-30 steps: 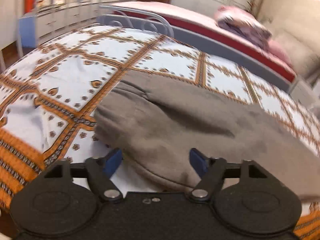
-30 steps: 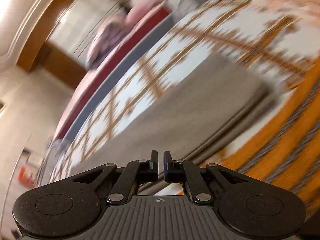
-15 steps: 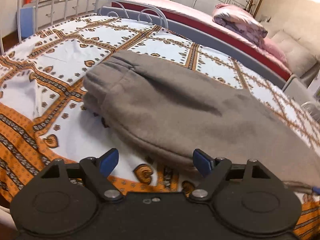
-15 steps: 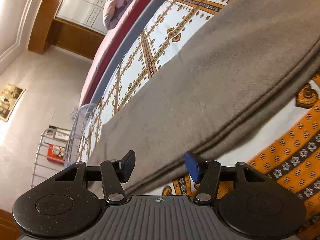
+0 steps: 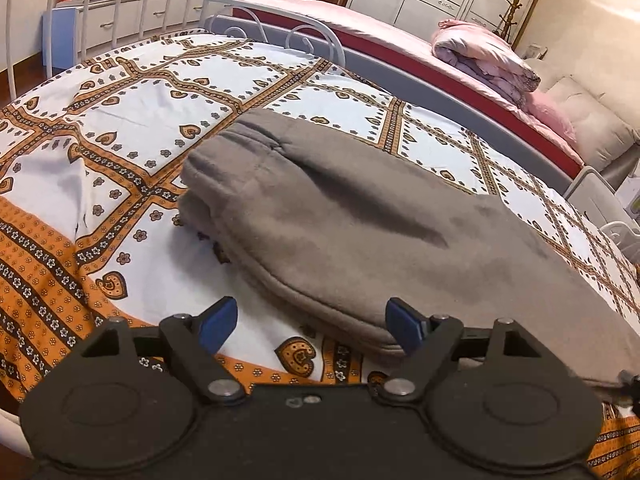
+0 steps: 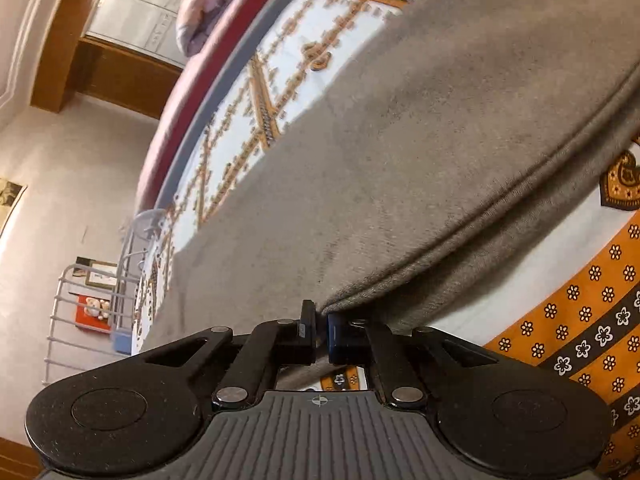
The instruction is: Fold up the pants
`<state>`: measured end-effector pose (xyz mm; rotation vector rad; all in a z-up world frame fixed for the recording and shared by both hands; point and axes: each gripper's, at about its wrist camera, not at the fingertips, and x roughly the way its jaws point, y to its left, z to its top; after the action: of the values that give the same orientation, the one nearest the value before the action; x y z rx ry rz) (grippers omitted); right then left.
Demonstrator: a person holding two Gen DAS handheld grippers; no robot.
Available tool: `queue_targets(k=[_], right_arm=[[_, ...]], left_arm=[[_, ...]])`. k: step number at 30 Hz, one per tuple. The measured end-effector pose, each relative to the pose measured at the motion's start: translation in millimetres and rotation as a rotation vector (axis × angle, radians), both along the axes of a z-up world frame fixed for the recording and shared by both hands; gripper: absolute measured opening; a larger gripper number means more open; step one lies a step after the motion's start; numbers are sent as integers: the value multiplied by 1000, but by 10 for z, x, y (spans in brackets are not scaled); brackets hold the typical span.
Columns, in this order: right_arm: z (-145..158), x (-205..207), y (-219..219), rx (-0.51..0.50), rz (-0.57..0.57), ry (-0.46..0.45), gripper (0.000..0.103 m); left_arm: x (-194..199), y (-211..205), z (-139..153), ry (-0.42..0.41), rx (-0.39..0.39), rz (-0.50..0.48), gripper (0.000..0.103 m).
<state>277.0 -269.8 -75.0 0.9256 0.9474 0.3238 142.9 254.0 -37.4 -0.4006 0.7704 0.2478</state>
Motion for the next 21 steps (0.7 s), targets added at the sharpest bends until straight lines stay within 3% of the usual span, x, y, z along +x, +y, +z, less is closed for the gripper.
queue_targets(k=[3,5,7,8,10,13,17,21], right_arm=[[187,-186,-68,23,-1,-93,6],[151,-224,-83,-4,9,-83,6],[-60,-114,-25,-82,27,-10,6],[-146,-62,-26,-56,29,-2,6],[-90,-47,-82,-34,26,-19,6],[82,-224,-282,-83,-8,-106,6],[-129,-266,-699,38,-101,-23,6],[-280,-287,-780,118,-125,22,6]], left_arm=[[-10,13,-5,-1,2,3,74],[-8,28,-16,5,-3,7,74],[3,30,-16,9,-7,11,74],[-4,29,-4,5,-9,13,73],[-26,26,30,-12,-7,10,73],[-22,42,51,-27,-2,17,74],[41,-6,90,-41,-3,14,73],[147,-126,114,-43,4,-7,74]])
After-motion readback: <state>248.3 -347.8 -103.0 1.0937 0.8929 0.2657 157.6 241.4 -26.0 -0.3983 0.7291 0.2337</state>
